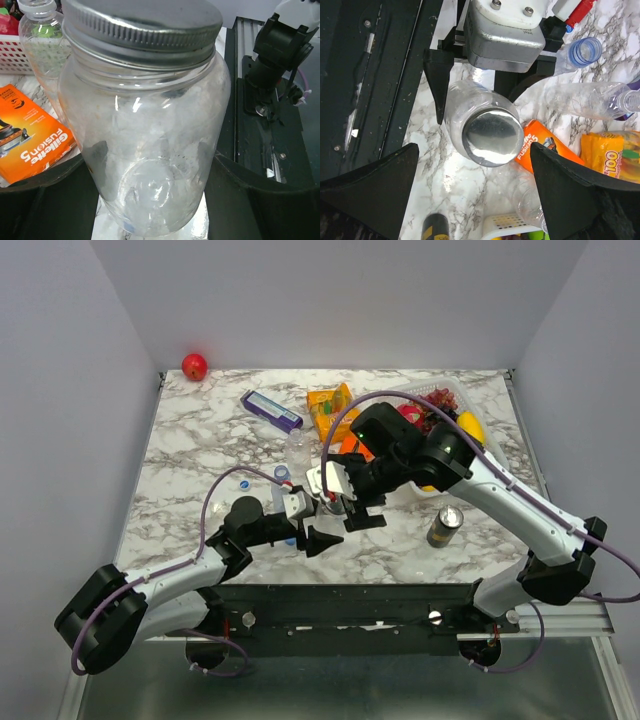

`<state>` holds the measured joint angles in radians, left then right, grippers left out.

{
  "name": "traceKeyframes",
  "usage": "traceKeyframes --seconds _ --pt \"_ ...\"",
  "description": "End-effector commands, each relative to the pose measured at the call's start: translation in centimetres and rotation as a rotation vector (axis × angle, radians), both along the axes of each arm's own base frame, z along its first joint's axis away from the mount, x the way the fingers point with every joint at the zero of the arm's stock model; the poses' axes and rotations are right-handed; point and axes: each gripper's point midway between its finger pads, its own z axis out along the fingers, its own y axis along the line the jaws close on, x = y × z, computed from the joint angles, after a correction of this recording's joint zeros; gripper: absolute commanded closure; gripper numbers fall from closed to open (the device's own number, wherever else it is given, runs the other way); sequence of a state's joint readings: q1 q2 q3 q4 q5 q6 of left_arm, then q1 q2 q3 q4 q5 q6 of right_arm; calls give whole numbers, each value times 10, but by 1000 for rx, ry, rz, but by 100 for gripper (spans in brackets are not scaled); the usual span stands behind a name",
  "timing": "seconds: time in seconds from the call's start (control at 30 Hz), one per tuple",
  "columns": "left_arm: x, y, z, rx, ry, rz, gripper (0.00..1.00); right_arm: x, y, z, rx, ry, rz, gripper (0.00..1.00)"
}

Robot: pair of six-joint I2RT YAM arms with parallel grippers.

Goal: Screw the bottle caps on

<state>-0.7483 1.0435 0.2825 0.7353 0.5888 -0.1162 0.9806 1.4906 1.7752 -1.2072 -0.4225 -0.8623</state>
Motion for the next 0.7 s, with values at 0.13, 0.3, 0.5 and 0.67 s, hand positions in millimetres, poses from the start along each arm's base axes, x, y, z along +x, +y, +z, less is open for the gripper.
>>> traceKeyframes --seconds 0.13,0.3,0.5,0.67 --pt "-9 -10 17 -16 -43 -87 100 2 7 -8 -17 -50 94 0" --pt "-8 -11 20 -22 -33 -85 100 2 5 -18 -41 -61 114 0" --pt "-3 -11 27 -47 -13 -59 100 -3 -2 -33 -78 -42 121 0" --pt "1 -10 30 -54 -14 -42 100 -3 -7 -40 -96 -40 105 0"
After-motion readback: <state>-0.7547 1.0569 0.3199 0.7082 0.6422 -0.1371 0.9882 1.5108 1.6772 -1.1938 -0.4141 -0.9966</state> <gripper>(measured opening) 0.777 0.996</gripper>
